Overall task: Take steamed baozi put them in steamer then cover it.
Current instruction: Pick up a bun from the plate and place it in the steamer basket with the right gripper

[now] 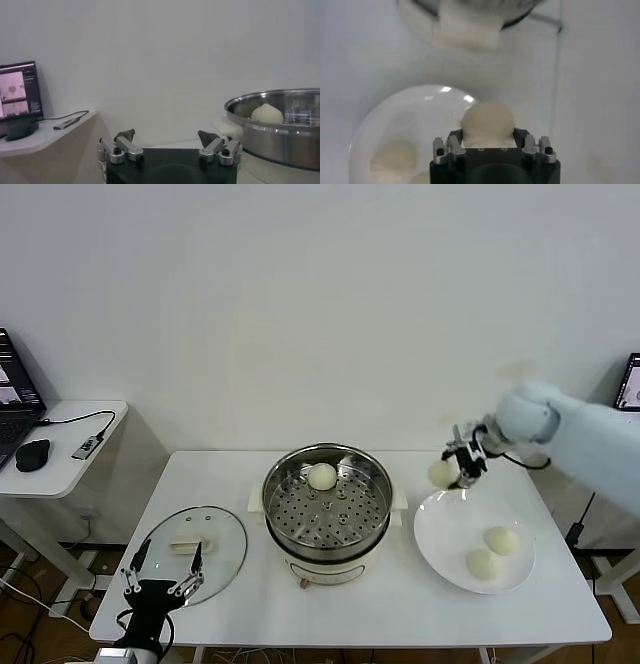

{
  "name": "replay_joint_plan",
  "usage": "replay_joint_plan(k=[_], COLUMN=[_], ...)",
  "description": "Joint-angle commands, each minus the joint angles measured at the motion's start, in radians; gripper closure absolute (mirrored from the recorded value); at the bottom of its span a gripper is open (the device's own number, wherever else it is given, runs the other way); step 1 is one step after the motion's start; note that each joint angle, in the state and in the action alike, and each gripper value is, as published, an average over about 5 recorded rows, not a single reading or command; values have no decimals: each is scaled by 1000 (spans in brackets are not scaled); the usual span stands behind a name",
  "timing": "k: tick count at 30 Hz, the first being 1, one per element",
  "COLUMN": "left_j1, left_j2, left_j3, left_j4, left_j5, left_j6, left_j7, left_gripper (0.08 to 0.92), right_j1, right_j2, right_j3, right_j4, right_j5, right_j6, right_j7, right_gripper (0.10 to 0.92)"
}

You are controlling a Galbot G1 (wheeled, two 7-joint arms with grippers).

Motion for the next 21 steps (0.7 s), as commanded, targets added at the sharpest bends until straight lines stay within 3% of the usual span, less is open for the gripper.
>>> replay_joint_plan(k=[1,10,21], left_j1=[-19,-22,-21], left_j2=[-1,-16,-20], left_j3=[1,-6,-13], left_j4=[6,-3,-6], left_j5=[-4,-10,-20], left_j6=[-2,-6,-10], left_j7=[-2,-6,-9], left_gripper=[177,177,177], right_j1=[237,75,-41], right_j2=[221,497,653], right_j3=[-167,-150,-144], right_j4=[64,-73,-193], right_j5=[285,365,400], right_j6=[-144,-244,-343], right_j7=[73,170,246], right_gripper=[389,389,389])
